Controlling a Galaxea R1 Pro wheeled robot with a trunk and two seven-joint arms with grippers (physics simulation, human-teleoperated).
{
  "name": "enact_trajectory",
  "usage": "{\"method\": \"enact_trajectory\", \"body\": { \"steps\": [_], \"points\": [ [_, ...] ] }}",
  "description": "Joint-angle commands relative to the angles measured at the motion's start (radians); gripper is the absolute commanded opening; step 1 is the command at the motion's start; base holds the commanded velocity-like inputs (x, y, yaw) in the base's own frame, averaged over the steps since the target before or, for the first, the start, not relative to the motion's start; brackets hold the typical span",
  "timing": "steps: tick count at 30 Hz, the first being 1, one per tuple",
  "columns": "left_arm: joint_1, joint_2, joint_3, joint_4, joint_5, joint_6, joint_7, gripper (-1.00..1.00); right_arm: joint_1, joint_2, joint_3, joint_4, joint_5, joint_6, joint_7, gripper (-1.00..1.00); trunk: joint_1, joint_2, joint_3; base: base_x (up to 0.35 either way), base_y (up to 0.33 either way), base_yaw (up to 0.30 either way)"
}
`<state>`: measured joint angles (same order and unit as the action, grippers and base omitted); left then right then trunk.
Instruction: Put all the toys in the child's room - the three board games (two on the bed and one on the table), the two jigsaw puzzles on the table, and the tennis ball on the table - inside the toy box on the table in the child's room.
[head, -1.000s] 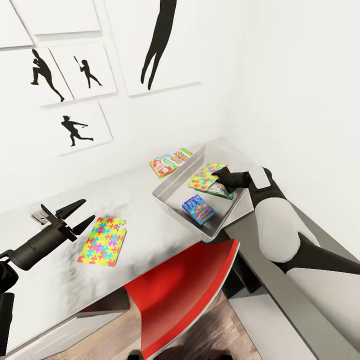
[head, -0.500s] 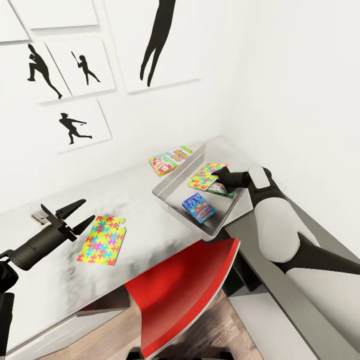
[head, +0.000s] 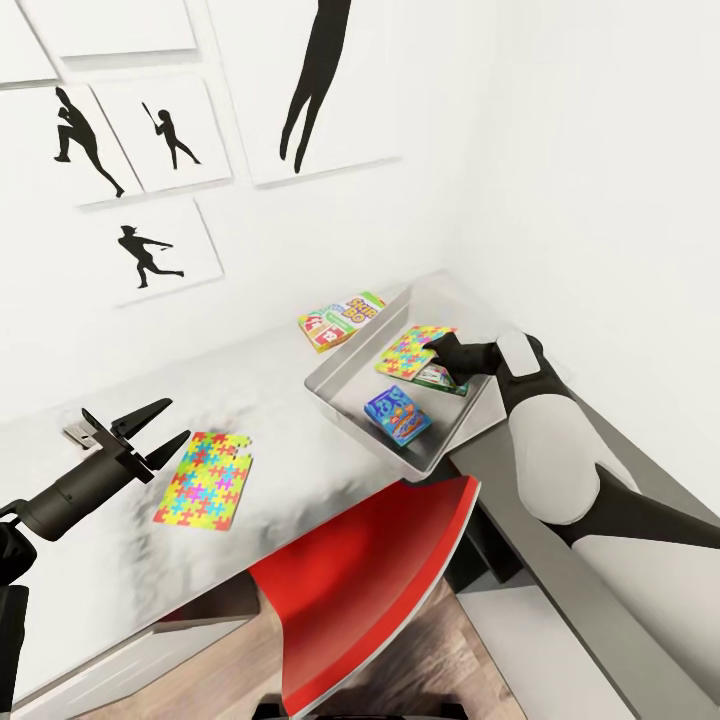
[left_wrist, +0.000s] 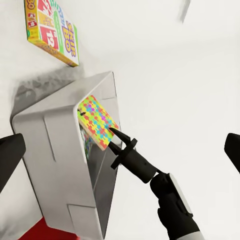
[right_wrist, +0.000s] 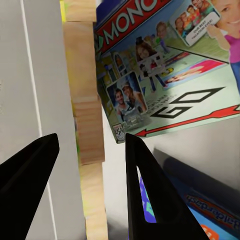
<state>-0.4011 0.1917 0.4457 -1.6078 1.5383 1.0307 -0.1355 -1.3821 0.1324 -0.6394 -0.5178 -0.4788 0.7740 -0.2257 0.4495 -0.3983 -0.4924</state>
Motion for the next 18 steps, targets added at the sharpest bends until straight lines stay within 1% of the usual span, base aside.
{"method": "enact_trajectory", "body": {
  "steps": [1,10,11,18],
  "points": [
    [-0.001,0.0,0.001,0.0,-0.01,0.004,-0.01,1.0,-0.001,0.001,-0.005,-0.002,-0.011,0.003,-0.01,-1.0,0.001,-0.002,-0.001,0.0,0.0,0.0],
    [-0.001,0.0,0.002,0.0,-0.01,0.004,-0.011,1.0,-0.001,0.002,-0.006,-0.001,-0.011,0.002,-0.009,-1.0,0.001,-0.002,-0.002,0.0,0.0,0.0],
    [-0.001,0.0,0.002,0.0,-0.01,0.004,-0.011,1.0,-0.001,0.002,-0.006,-0.001,-0.011,0.002,-0.009,1.0,0.001,-0.002,-0.002,0.0,0.0,0.0],
    [-0.001,0.0,0.002,0.0,-0.01,0.005,-0.012,1.0,-0.001,0.001,-0.005,-0.001,-0.011,0.002,-0.01,1.0,0.001,-0.002,-0.002,0.0,0.0,0.0]
  ]
}}
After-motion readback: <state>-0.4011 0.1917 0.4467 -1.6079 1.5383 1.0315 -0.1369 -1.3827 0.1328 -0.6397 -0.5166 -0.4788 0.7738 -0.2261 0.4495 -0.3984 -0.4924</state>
